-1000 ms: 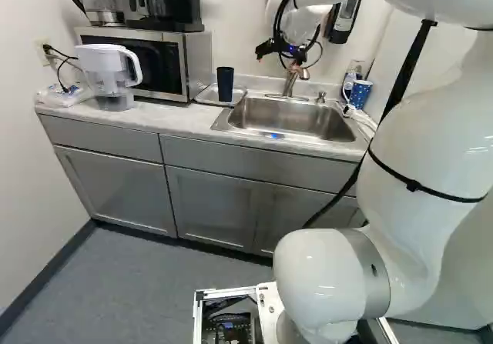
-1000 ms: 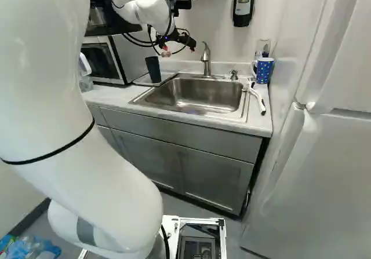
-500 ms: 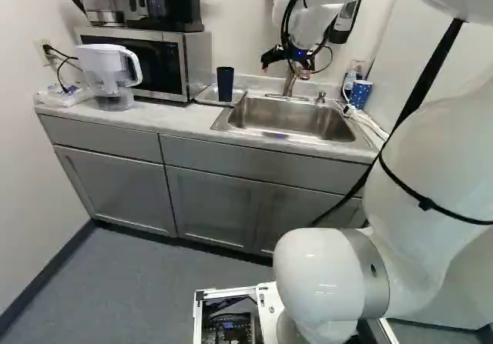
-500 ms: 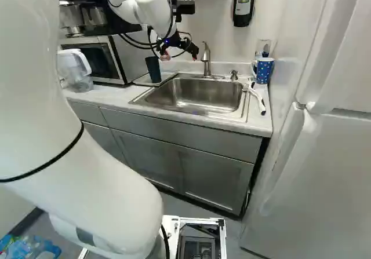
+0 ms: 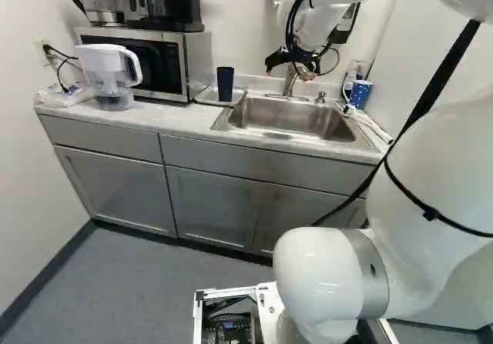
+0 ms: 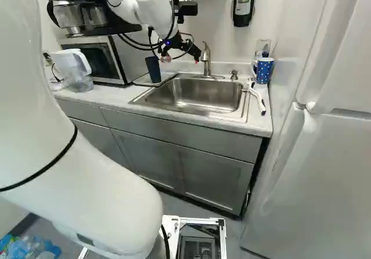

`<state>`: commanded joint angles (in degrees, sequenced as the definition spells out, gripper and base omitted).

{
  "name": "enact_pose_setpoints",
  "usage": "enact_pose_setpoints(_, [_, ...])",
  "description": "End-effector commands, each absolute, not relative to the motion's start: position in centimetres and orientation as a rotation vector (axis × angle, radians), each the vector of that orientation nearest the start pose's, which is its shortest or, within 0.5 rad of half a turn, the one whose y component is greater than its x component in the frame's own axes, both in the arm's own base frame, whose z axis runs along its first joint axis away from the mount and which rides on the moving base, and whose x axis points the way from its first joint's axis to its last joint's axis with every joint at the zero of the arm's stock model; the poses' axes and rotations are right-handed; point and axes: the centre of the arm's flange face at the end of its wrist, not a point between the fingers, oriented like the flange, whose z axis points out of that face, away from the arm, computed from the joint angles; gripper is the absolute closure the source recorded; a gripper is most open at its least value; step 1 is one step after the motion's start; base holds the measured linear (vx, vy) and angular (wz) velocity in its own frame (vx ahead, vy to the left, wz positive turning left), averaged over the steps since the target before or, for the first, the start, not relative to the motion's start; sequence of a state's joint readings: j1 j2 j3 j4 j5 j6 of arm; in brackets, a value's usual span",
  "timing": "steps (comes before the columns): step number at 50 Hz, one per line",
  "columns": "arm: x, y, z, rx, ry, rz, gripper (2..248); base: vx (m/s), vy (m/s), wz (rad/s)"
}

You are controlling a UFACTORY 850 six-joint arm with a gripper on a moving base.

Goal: Rinse the cup and place it in the tray

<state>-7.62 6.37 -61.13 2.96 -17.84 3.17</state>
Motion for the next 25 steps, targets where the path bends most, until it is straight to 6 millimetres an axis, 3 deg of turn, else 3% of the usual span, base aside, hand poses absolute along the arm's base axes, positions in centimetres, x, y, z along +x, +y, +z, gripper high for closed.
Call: enact_pose_setpoints(25, [47.23, -6.17, 66.89, -2.830, 0.327, -1.319, 3, 0.000, 0.000, 0.000])
